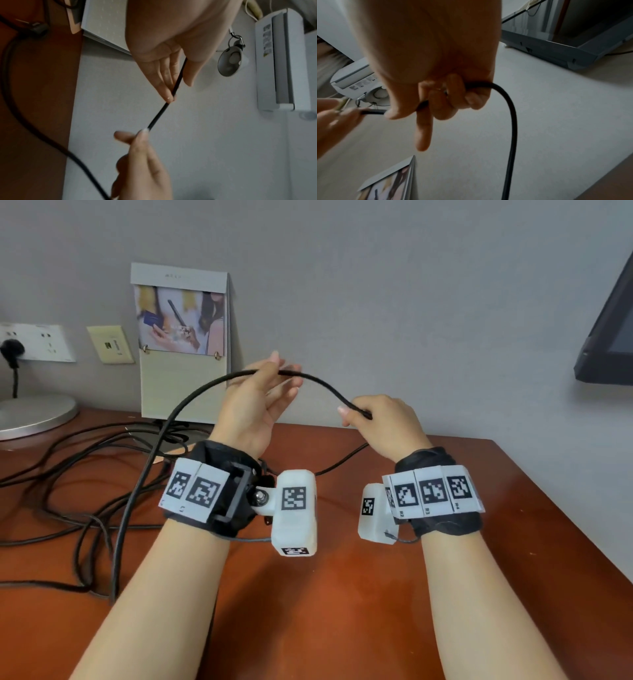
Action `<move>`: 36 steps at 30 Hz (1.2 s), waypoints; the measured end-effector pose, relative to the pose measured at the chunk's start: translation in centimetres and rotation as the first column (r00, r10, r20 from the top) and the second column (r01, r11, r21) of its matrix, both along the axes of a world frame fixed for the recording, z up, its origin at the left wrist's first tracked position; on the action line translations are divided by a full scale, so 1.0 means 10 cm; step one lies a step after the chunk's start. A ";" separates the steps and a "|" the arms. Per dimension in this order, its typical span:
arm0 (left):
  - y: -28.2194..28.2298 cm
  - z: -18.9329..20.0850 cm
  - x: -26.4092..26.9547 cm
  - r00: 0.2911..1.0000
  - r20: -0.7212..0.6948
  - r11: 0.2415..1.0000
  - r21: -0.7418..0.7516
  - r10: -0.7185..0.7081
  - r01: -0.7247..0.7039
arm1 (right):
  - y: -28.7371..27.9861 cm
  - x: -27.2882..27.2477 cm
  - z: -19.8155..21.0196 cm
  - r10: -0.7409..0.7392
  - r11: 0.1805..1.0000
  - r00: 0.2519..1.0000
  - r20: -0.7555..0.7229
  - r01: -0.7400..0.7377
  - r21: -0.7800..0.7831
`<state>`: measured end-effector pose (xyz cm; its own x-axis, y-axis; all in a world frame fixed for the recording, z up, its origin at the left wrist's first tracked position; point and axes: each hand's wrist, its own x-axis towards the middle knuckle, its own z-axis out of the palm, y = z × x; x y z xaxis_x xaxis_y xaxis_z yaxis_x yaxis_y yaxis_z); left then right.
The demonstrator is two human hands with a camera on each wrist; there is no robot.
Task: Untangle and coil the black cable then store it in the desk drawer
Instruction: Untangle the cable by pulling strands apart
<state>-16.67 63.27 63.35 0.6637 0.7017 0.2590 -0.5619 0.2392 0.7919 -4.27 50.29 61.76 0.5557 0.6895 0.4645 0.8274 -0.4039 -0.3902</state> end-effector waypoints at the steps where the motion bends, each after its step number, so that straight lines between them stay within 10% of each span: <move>1: -0.03 -0.02 0.02 1.000 -0.019 1.000 0.029 -0.010 0.011 | 0.02 -0.03 0.00 0.020 1.000 1.000 0.008 -0.020 -0.010; 12: 0.13 -0.03 -0.03 0.987 -0.015 0.985 -0.062 0.162 -0.162 | 0.00 0.03 -0.01 0.069 0.993 0.994 -0.082 -0.061 0.101; 19: 0.00 -0.07 0.06 0.991 -0.128 0.996 0.072 -0.035 0.044 | 0.10 -0.09 0.01 0.127 0.968 0.992 -0.015 -0.121 0.220; 36: 0.05 -0.02 -0.01 0.987 -0.151 0.998 0.036 0.060 -0.055 | 0.13 -0.09 -0.03 0.096 0.952 0.995 -0.036 -0.081 0.295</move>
